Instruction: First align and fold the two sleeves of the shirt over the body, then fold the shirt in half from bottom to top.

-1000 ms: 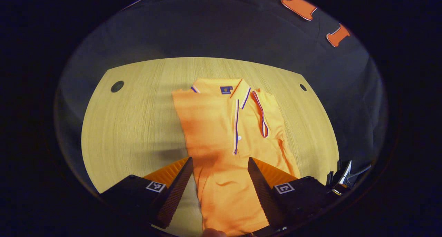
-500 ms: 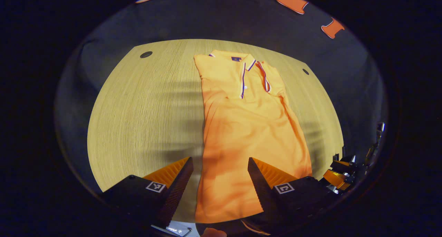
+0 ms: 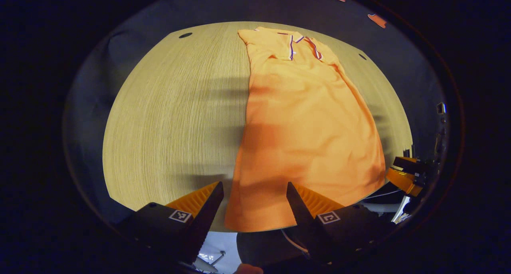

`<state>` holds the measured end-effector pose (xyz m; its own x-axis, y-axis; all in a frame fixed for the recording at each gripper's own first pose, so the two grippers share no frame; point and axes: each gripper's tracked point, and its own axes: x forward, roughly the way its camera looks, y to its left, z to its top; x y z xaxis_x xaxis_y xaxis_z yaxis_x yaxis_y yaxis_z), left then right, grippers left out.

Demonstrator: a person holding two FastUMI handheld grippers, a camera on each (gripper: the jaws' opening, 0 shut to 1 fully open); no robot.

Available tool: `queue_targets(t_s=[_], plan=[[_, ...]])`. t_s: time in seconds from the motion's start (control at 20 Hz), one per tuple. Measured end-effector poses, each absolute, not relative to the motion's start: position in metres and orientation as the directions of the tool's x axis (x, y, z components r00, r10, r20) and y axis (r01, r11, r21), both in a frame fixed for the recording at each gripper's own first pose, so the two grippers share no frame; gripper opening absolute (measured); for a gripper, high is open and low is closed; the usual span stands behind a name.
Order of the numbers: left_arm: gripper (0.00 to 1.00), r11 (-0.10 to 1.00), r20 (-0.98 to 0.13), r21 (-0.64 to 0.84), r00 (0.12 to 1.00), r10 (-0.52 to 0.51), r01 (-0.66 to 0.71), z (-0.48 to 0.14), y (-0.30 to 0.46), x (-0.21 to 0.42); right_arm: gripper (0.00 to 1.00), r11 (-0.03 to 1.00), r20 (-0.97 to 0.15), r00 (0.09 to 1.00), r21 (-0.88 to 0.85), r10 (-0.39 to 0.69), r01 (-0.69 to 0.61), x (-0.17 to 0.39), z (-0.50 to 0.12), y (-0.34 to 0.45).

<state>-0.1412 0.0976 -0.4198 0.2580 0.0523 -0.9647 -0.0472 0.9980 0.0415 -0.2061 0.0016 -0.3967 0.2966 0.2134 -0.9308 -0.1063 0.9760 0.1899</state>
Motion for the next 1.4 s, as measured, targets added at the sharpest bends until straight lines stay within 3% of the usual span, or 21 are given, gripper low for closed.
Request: queue_targets(t_s=[0.4, 0.55, 0.65, 0.7, 0.75, 0.8, 0.9, 0.95, 1.0, 1.05, 1.2, 1.4], plan=[[0.98, 0.993, -0.978, 0.088, 0.185, 0.100, -0.073, -0.445, 0.102, -0.191, 0.98, 0.972, -0.945, 0.241, 0.196, 0.222, -0.127, -0.229, -0.414, 0.014], [0.94, 0.991, -0.963, 0.130, 0.235, 0.132, -0.026, -0.446, 0.097, -0.186, 0.98, 0.976, -0.947, 0.259, 0.155, 0.191, -0.151, -0.231, -0.414, 0.013], [0.97, 0.992, -0.954, 0.126, 0.273, 0.124, -0.010, -0.448, 0.092, -0.178, 0.80, 0.981, -0.948, 0.282, 0.108, 0.151, -0.164, -0.227, -0.421, 0.009], [0.93, 0.992, -0.949, 0.127, 0.290, 0.125, -0.014, -0.447, 0.090, -0.173, 0.66, 0.984, -0.947, 0.297, 0.072, 0.119, -0.164, -0.222, -0.425, 0.004], [0.82, 0.992, -0.947, 0.122, 0.297, 0.122, -0.018, -0.447, 0.086, -0.169, 0.61, 0.991, -0.944, 0.318, 0.054, 0.091, -0.122, -0.216, -0.425, -0.001], [0.54, 0.993, -0.941, 0.108, 0.319, 0.114, -0.035, -0.449, 0.081, -0.163, 0.27, 0.994, -0.942, 0.318, 0.087, 0.106, -0.073, -0.213, -0.425, 0.003], [0.07, 0.993, -0.943, 0.100, 0.310, 0.116, -0.068, -0.450, 0.077, -0.162, 0.17, 0.982, -0.937, 0.294, 0.184, 0.189, -0.044, -0.212, -0.424, 0.016], [0.09, 0.995, -0.942, 0.059, 0.324, 0.084, -0.086, -0.450, 0.072, -0.158, 0.16, 0.981, -0.936, 0.299, 0.191, 0.188, -0.020, -0.208, -0.425, 0.013], [0.08, 0.994, -0.941, 0.031, 0.331, 0.065, -0.107, -0.451, 0.067, -0.156, 0.05, 0.974, -0.933, 0.291, 0.228, 0.214, 0.015, -0.207, -0.424, 0.014], [0.01, 0.994, -0.940, 0.030, 0.336, 0.063, -0.103, -0.446, 0.067, -0.152, 0.05, 0.962, -0.924, 0.283, 0.274, 0.258, 0.017, -0.208, -0.417, 0.022], [0.01, 0.998, -0.915, 0.027, 0.400, 0.050, -0.064, -0.425, 0.059, -0.137, 0.05, 0.950, -0.885, 0.361, 0.313, 0.295, -0.008, -0.188, -0.402, 0.024], [0.01, 0.996, -0.889, -0.007, 0.457, 0.036, -0.090, -0.395, 0.055, -0.116, 0.05, 0.911, -0.834, 0.399, 0.413, 0.382, -0.008, -0.169, -0.383, 0.032]])
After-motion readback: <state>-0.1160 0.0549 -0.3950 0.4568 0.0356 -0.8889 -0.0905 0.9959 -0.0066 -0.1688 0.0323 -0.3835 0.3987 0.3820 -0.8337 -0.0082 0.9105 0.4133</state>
